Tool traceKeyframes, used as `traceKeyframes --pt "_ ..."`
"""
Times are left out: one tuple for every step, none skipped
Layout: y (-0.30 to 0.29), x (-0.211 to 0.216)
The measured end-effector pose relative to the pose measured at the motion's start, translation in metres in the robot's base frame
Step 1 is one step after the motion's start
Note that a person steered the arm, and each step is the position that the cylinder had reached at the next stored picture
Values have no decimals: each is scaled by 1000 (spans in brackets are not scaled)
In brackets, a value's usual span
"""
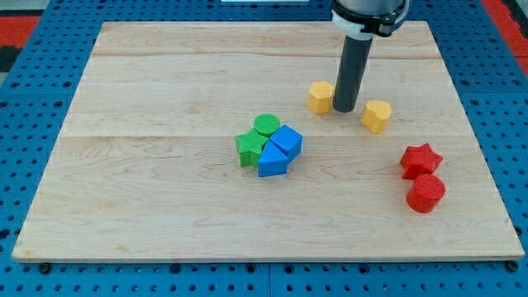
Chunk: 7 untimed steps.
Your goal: Slide the yellow heart towards the red star
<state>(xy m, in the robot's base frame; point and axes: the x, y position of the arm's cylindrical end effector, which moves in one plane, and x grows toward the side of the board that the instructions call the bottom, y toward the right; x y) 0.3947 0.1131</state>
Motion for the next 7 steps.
traceKeyframes --pt "14 5" --pt "33 6" --pt "38 6" --pt "41 -7" --pt "56 -15" --pt "58 -13" --pt "58 -6"
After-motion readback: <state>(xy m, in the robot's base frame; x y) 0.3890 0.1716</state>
